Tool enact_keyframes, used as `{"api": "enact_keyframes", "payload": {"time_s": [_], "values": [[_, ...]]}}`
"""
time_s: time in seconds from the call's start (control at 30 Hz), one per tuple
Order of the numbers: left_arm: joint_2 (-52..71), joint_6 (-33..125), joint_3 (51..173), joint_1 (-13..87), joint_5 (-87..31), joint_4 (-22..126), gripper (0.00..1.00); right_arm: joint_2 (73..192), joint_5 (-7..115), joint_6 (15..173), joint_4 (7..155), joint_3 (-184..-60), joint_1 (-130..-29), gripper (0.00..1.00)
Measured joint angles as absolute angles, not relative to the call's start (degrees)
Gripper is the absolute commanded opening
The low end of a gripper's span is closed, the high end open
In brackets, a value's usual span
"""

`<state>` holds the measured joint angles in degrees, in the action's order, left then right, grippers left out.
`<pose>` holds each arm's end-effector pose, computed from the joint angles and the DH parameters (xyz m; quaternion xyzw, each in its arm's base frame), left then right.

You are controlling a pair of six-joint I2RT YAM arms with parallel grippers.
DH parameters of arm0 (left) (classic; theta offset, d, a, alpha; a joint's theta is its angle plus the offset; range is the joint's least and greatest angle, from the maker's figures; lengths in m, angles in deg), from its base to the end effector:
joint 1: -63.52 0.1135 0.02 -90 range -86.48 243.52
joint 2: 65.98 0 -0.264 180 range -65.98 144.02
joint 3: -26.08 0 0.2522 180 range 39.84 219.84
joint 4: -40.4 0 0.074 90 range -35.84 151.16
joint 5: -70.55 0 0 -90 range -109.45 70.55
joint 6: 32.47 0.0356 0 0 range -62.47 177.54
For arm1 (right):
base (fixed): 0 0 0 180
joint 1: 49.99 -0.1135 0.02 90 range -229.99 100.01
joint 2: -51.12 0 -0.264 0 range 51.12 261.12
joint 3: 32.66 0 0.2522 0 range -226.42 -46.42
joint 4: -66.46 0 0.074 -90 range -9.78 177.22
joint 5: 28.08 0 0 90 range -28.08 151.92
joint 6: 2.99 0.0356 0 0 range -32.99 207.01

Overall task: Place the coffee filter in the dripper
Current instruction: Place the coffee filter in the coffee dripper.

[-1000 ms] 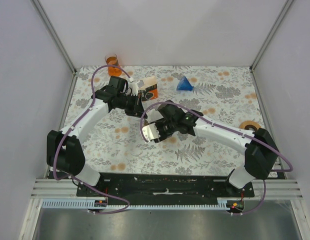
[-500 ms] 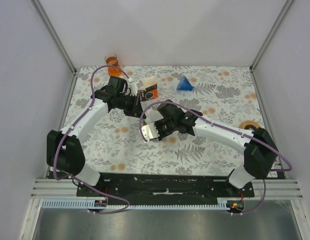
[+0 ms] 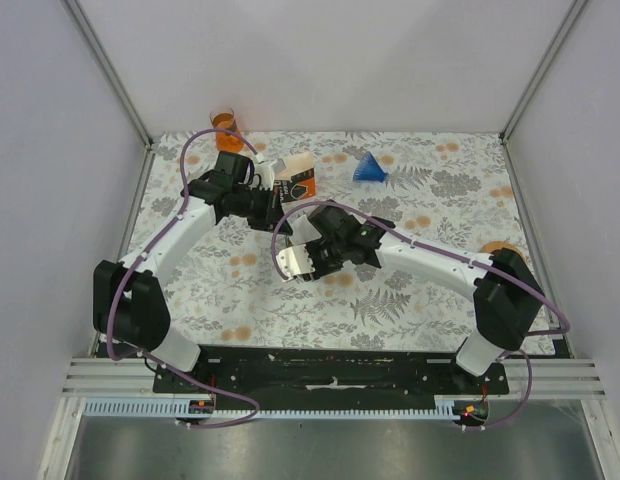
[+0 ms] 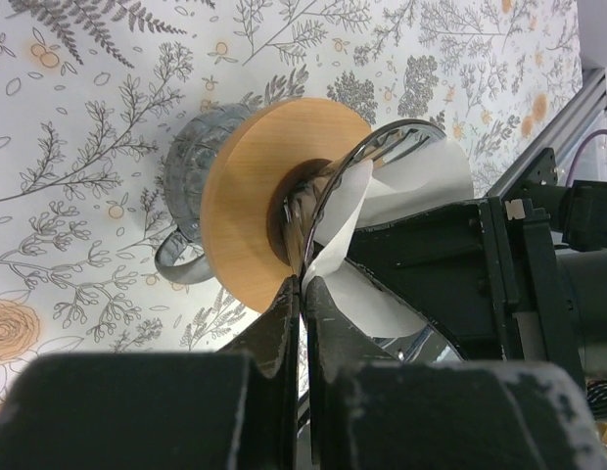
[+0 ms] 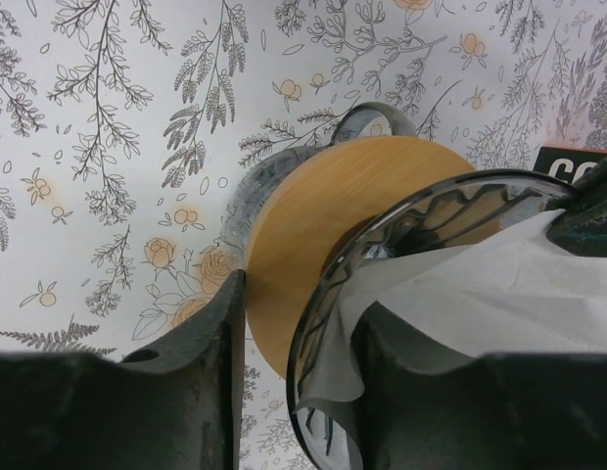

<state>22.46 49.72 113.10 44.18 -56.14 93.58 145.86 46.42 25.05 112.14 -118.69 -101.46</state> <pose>0.2990 -0.1275 0.2876 0.1860 0.8901 -0.3592 0.2101 0.2132 0.2830 0.2504 -0.8113 0.4833 0.1002 0.3135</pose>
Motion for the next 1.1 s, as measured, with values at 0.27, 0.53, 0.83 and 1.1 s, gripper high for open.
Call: {"api": "enact_keyframes", "payload": {"time_s": [0.27, 0.53, 0.83, 1.1], "values": [[22.5, 49.7, 113.1, 44.3, -55.8, 93.0, 0.02, 146.1, 46.7, 25.1, 112.0, -118.9, -101.4, 0.63], [22.5, 49.7, 113.1, 44.1, -56.1, 93.0, 0.03, 145.7, 46.5, 26.6, 112.4, -118.9, -101.6, 0.98], [22.5, 49.8, 113.1, 44.1, -56.1, 93.0, 0.06, 136.2, 41.5, 28.5, 112.3, -118.9, -101.6, 0.98], [22.5, 50.2, 113.1, 44.1, -56.0, 93.1, 0.25, 127.9, 41.9, 37.4, 102.3, -116.2, -100.4, 0.98]]}}
